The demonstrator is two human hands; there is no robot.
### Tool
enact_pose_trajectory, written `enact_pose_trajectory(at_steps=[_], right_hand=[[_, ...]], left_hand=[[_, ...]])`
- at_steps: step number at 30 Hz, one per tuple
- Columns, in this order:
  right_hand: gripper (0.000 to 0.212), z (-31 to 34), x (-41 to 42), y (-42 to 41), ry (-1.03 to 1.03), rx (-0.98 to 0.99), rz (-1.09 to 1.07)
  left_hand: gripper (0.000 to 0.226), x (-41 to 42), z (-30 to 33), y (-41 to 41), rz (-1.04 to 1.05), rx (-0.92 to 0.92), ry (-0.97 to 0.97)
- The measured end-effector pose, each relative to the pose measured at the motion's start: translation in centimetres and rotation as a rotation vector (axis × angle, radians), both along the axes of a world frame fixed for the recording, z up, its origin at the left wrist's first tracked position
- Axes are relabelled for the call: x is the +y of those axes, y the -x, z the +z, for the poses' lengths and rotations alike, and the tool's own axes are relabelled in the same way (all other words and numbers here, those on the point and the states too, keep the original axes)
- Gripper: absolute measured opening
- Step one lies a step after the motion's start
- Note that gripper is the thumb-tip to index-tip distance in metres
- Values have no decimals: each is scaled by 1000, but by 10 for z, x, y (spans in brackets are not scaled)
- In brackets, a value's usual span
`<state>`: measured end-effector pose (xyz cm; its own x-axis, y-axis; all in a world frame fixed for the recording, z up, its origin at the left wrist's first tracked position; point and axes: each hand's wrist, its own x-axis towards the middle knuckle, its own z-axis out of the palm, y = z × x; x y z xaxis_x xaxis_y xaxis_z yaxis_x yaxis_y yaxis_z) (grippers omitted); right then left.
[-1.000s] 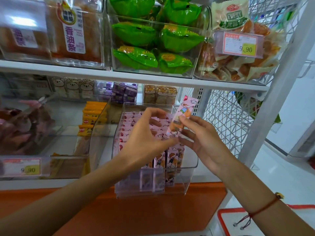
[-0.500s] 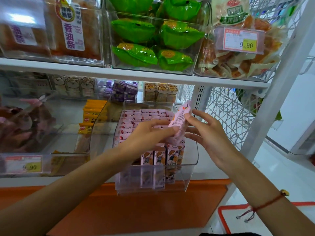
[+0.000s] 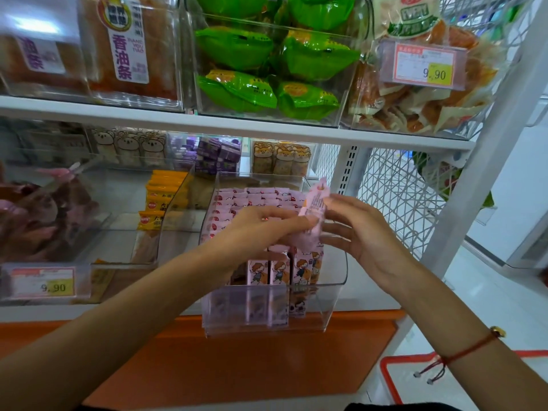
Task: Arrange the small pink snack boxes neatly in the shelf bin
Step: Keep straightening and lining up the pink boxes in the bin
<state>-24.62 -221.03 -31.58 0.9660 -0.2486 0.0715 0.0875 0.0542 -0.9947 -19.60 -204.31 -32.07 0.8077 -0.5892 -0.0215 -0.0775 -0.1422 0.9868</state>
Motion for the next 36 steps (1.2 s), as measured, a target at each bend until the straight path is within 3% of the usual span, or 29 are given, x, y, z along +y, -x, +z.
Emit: enact_pose_trajectory(at_steps=[2,5,7,9,12,15,20,23,26,29,32,36], right_hand=[[30,2,-1,1,-14,-47,6],[47,2,0,8,231,-105,4],[43,-1,1,13,430,-160,-29],[34,-2,1,15,530,-253,-45],[39,-3,-1,17,555,-341,-29],[45,-5,-1,19,524,-342,-44],[32,-2,-5,23,575,-336,-91],[30,13,-20,29,655,-297,-260],[28,21,-29,33,793,-221,-278],[29,26,-23,34,980,-107,-183],[29,27,-12,28,1269,-23,-76],[27,12,2,5,1721,-63,-67]], left_hand=[[38,3,-3,-1,103,-290,-30],[38,8,-7,-2,335,-794,-126],[33,10,-8,-3,364,-1005,-142],[36,11,-10,-4,323,-1092,-169],[53,9,-12,-5,221,-1048,-181],[50,6,-15,-3,155,-999,-177],[54,4,-18,-8,117,-750,-62],[66,0,-25,-14,73,-689,-228],[65,-12,-34,-14,-25,-718,-415],[46,-21,-37,-15,8,-852,-517],[28,-17,-35,-20,43,-905,-568],[32,-6,-36,-27,64,-908,-606]])
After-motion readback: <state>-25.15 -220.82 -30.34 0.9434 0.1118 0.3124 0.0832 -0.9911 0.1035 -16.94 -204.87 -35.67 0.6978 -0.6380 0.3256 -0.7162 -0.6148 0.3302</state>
